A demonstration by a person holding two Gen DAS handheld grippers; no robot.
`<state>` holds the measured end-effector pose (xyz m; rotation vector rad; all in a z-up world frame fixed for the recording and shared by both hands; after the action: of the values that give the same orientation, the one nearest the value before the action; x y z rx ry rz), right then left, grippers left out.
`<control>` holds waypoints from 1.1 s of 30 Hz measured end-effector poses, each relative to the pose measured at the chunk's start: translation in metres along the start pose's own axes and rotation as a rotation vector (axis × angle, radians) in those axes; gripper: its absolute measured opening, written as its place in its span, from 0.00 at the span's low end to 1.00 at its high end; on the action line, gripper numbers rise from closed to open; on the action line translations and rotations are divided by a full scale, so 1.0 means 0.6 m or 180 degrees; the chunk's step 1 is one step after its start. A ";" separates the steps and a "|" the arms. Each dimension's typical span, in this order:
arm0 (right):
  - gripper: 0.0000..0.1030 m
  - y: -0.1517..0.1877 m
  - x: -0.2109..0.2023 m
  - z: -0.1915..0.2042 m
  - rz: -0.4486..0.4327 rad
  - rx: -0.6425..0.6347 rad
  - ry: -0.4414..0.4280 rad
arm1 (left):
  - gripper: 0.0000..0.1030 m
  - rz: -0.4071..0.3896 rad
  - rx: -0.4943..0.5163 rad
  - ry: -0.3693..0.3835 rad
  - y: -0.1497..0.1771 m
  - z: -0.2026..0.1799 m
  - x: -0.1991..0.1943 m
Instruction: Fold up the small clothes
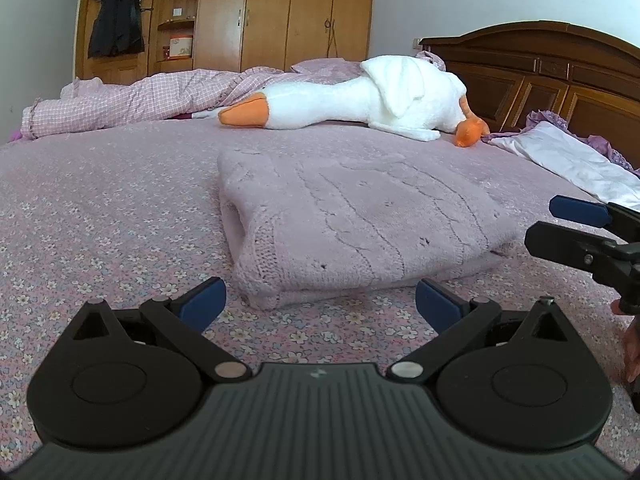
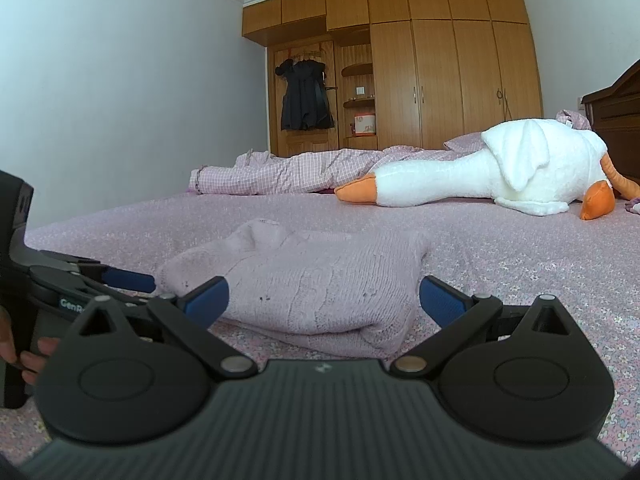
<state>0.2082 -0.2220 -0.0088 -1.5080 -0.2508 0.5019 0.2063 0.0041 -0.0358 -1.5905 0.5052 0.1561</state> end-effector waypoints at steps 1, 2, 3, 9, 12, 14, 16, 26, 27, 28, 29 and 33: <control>1.00 0.000 0.000 0.000 0.0000 0.0001 0.0001 | 1.00 0.0003 -0.0003 0.0008 0.000 0.000 0.000; 1.00 0.000 0.000 0.000 0.0005 0.0001 0.0000 | 1.00 0.0006 -0.0009 0.0011 0.001 0.001 0.000; 1.00 0.001 0.001 0.000 0.0013 0.0002 -0.0001 | 1.00 0.0011 -0.0015 0.0012 0.001 0.001 0.000; 1.00 0.001 0.001 0.000 0.0024 0.0003 0.0000 | 1.00 0.0028 -0.0004 0.0014 0.000 0.001 0.002; 1.00 0.001 0.002 0.000 0.0031 0.0001 -0.0001 | 1.00 0.0046 -0.0024 0.0027 0.000 0.003 0.003; 1.00 0.002 0.003 -0.001 0.0042 -0.0001 0.0001 | 1.00 0.0056 -0.0044 0.0037 0.000 0.005 0.004; 1.00 0.001 0.004 -0.002 0.0050 -0.0003 0.0003 | 1.00 0.0078 -0.0077 0.0056 0.000 0.008 0.006; 1.00 0.003 0.004 -0.004 0.0061 -0.0021 0.0004 | 1.00 0.0077 -0.0075 0.0052 -0.001 0.008 0.008; 1.00 0.003 0.003 -0.004 0.0062 -0.0023 0.0004 | 1.00 0.0075 -0.0073 0.0053 -0.001 0.007 0.007; 1.00 0.003 0.003 -0.004 0.0062 -0.0024 0.0004 | 1.00 0.0073 -0.0070 0.0050 -0.001 0.006 0.007; 1.00 0.003 0.003 -0.004 0.0061 -0.0022 0.0004 | 1.00 0.0072 -0.0067 0.0052 -0.001 0.006 0.007; 1.00 0.003 0.003 -0.004 0.0062 -0.0021 0.0004 | 1.00 0.0066 -0.0059 0.0048 -0.001 0.006 0.007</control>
<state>0.2105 -0.2232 -0.0109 -1.5184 -0.2372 0.5161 0.2107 0.0067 -0.0373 -1.6058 0.5335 0.1650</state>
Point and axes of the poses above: each gripper's, at about its wrist camera, not at the fingertips, and x roughly the way its jaws point, z to its left, y to its underside, the point moved 1 cm from there along x, roughly the way its jaws point, and after that the axes turned 2 degrees about y, right-handed, at the moved point
